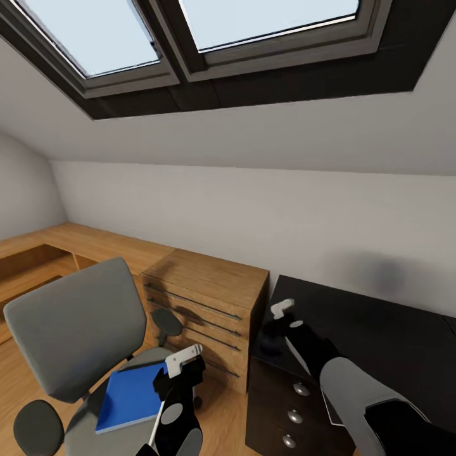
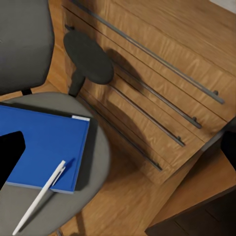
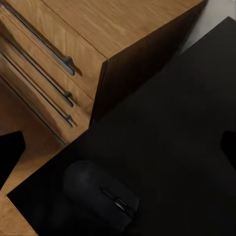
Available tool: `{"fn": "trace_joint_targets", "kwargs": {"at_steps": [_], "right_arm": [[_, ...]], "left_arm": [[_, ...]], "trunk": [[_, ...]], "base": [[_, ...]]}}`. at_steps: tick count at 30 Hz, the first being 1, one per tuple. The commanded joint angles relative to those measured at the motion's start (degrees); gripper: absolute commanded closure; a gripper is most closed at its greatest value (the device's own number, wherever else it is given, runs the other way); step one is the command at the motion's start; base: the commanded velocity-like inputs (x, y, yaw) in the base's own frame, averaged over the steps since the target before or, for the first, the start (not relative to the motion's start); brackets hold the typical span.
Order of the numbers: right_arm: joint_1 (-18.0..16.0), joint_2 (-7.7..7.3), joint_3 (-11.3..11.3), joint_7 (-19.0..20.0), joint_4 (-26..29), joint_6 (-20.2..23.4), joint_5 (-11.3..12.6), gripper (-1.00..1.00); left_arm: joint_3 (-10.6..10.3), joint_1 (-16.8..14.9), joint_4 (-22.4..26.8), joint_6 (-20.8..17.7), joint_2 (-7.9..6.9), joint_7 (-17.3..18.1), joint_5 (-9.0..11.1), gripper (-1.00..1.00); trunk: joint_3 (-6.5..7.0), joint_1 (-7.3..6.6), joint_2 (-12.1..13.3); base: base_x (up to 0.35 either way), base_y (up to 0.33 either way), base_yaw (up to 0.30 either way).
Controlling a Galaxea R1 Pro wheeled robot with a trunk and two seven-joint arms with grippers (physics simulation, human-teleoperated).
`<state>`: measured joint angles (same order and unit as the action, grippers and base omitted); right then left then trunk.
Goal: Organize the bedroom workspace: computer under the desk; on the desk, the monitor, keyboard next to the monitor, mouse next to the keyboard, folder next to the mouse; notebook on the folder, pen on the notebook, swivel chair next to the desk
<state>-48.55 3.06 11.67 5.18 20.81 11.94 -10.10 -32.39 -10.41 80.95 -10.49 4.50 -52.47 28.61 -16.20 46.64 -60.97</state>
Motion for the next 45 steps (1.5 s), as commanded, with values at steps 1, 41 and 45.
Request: {"fn": "trace_joint_targets", "kwargs": {"at_steps": [1, 41, 45], "right_arm": [[0.0, -0.05, -0.01, 1.7, 0.05, 0.33, -2.42, -1.0], [0.03, -2.27, 0.04, 8.61, -1.92, -3.91, -5.62, -1.0], [0.03, -2.23, 0.02, 8.69, -1.92, -3.86, -5.53, -1.0]], "left_arm": [[-0.06, -0.06, 0.08, -0.36, -0.02, -0.36, 0.14, -1.0], [16.34, 0.21, 9.39, -6.99, 0.51, -16.23, 9.98, -1.0], [15.85, 0.21, 9.47, -7.0, 0.51, -16.72, 9.98, -1.0]], "trunk": [[-0.08, 0.01, -0.05], [-0.97, 1.1, -2.06], [-1.69, 1.98, -3.66]], "base": [[0.0, 0.0, 0.0], [0.0, 0.0, 0.0], [0.0, 0.0, 0.0]]}}
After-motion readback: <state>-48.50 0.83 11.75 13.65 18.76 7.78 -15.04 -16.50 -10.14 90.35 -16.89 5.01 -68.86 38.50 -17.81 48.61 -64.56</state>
